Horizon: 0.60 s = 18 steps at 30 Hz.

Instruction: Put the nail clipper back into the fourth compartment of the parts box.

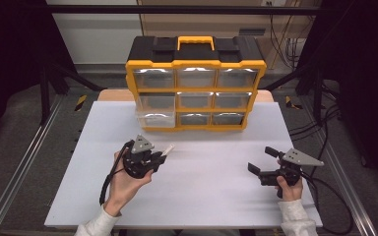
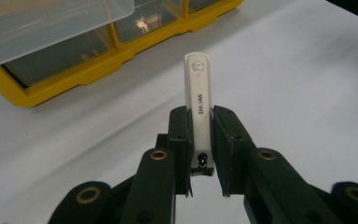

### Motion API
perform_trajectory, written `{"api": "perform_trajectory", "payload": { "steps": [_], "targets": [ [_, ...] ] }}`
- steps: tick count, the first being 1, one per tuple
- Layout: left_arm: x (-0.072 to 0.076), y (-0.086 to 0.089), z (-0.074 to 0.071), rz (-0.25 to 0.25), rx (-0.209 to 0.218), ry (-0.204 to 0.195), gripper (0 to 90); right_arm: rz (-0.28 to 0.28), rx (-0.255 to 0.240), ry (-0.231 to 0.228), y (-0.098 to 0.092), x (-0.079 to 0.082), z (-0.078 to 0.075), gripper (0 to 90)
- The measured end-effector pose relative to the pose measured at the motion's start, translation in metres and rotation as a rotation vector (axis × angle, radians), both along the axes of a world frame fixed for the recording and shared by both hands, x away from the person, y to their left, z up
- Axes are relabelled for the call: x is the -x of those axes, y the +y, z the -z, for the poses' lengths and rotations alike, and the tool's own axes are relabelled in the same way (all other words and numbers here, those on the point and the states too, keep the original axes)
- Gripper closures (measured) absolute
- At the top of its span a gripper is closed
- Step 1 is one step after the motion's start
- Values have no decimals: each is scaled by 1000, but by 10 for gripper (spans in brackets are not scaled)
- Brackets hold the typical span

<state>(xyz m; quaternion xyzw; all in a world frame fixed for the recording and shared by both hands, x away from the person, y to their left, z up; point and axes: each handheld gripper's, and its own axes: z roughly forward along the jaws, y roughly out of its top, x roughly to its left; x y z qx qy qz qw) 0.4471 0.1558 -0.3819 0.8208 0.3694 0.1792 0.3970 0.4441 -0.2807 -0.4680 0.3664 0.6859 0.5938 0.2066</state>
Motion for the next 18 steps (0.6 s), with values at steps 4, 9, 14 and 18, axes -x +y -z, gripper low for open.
{"api": "perform_trajectory", "payload": {
  "steps": [4,9,14,18],
  "targets": [
    [-1,3,-1,-7,1,-2,770,0,0,1,0,0,0,3],
    [-3,6,-4,-16,6,-7,770,0,0,1,0,0,0,3],
    [-4,10,-8,-21,14,-15,770,0,0,1,0,0,0,3],
    [-5,13,-12,-26,19,-21,770,-2,0,1,0,0,0,3]
  ]
}}
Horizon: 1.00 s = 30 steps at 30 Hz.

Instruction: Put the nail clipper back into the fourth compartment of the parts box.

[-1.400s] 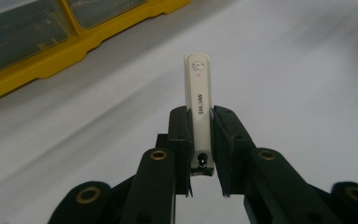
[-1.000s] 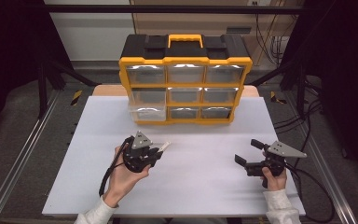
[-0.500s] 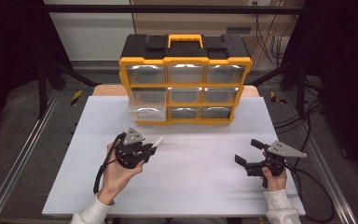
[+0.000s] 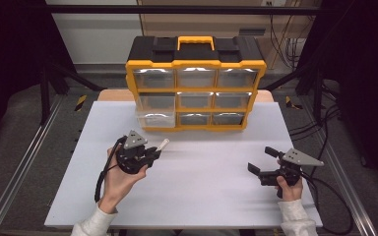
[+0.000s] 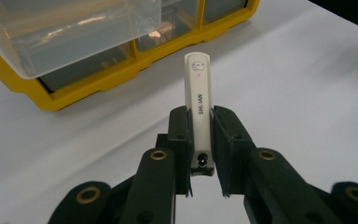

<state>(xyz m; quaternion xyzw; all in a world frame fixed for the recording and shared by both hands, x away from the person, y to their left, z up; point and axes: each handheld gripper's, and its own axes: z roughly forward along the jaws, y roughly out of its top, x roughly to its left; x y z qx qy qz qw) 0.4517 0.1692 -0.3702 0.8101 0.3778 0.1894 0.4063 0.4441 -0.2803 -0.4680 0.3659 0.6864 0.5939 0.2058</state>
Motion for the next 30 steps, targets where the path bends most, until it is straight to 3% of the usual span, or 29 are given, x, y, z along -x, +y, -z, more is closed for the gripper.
{"api": "perform_trajectory", "payload": {
  "steps": [30],
  "targets": [
    [-5,13,-20,2,35,-24,770,2,3,4,0,0,0,3]
  ]
}}
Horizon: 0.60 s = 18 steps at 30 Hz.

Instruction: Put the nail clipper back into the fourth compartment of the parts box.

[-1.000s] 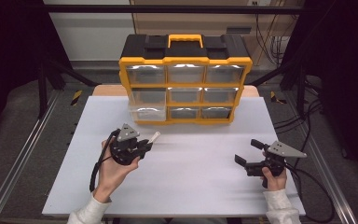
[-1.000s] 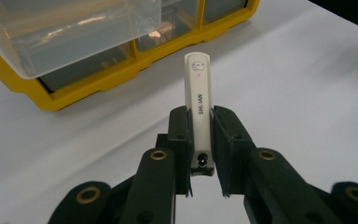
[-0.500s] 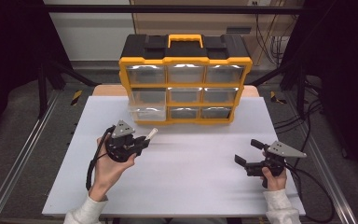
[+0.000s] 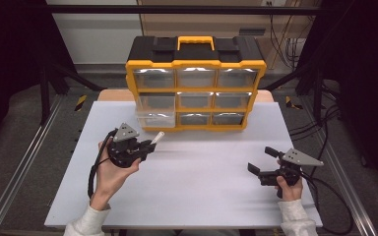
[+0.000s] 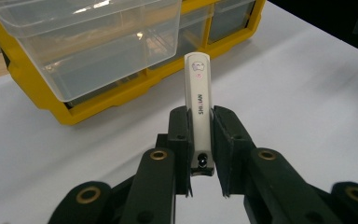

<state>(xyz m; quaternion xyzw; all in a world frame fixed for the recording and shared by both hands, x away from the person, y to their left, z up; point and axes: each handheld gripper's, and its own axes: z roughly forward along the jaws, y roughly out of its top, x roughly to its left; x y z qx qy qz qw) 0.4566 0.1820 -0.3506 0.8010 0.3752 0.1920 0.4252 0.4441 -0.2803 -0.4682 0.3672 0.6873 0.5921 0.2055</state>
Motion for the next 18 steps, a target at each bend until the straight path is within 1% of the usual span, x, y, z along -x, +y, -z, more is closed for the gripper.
{"api": "perform_trajectory", "payload": {
  "steps": [1,3,7,11,13,18],
  "targets": [
    [0,0,-1,-2,-4,-3,770,0,0,0,0,0,0,3],
    [-1,0,-2,2,4,-3,770,0,0,2,0,0,0,3],
    [-2,1,-6,3,2,-10,770,1,0,0,0,0,0,3],
    [-3,0,-8,4,10,-12,770,0,0,0,0,0,0,3],
    [-3,0,-9,4,5,-15,770,2,0,2,0,0,0,3],
    [-5,-1,-14,10,7,-17,770,2,-1,0,0,0,0,3]
  ]
}}
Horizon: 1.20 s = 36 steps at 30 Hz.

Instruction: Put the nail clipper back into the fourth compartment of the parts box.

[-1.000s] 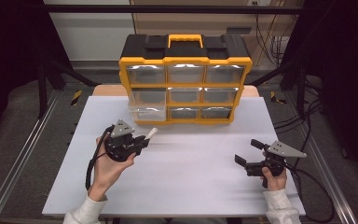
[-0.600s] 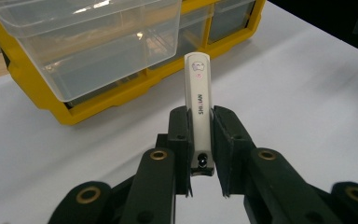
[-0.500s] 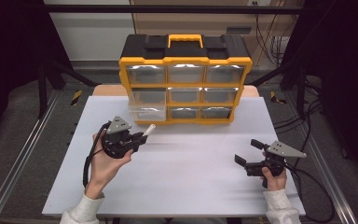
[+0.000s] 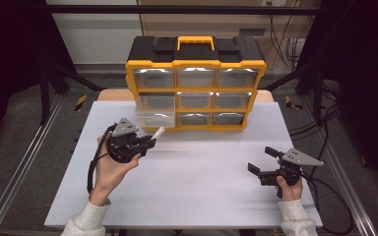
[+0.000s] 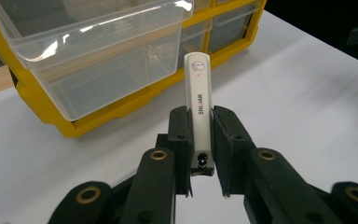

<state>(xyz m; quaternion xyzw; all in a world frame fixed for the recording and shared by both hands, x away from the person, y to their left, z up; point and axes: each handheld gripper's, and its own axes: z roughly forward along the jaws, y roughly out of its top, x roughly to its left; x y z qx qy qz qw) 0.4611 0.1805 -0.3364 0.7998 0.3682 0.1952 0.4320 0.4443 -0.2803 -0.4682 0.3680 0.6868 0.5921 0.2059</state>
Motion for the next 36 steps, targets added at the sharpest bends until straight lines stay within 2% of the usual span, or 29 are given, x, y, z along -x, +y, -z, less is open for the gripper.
{"api": "perform_trajectory", "payload": {
  "steps": [18,31,36],
  "targets": [
    [-2,-3,-21,4,-2,-27,770,1,1,0,0,0,0,3],
    [-8,-5,-32,-1,-16,-32,770,0,1,0,0,0,0,3],
    [-11,-4,-37,-4,-8,-37,770,0,1,0,0,0,0,3]
  ]
}}
